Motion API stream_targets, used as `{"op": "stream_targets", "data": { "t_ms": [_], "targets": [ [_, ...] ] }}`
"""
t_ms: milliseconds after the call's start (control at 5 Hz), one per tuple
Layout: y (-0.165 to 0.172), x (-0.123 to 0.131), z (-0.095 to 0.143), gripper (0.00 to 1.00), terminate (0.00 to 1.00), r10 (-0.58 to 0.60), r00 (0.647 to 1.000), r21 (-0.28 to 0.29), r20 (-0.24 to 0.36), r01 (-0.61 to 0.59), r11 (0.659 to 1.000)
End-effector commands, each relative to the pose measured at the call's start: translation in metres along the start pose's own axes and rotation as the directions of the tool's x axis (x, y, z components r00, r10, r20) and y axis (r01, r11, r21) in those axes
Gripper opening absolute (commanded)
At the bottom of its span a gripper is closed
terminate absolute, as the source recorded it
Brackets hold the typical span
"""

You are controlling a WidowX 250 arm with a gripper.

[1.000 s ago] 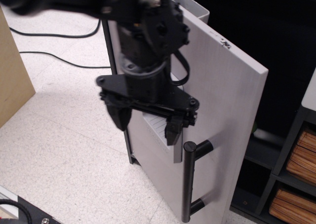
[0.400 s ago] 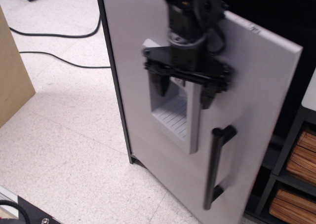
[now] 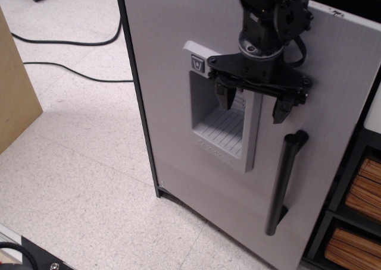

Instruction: Close fridge

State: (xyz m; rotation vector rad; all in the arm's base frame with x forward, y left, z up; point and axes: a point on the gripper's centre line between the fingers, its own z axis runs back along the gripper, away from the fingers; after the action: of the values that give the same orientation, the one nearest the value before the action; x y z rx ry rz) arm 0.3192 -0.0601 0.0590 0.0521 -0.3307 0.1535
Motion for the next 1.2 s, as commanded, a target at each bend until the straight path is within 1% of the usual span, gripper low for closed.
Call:
{"op": "stream_targets", "data": {
  "t_ms": [0,200,400,600,800,1000],
  "targets": [
    [-0.004,0.041,0.005,1.0,0.0,0.029,0.992,-0.019,0.12,-0.027,0.999],
    [-0.005,0.049,0.004,1.0,0.0,0.043,0.989,-0.024,0.14,-0.04,0.999],
    [-0.004,0.048,0.009,1.0,0.0,0.043,0.989,-0.045,0.14,-0.037,0.998],
    [0.004,0.027,0.025,1.0,0.0,0.032,0.996,-0.084,0.089,-0.024,0.996],
    [0.011,0.002,0.042,1.0,0.0,0.008,0.997,-0.085,0.083,-0.001,0.996],
    [0.023,-0.024,0.043,1.0,0.0,-0.003,0.999,-0.06,0.038,0.006,0.998]
  ]
}}
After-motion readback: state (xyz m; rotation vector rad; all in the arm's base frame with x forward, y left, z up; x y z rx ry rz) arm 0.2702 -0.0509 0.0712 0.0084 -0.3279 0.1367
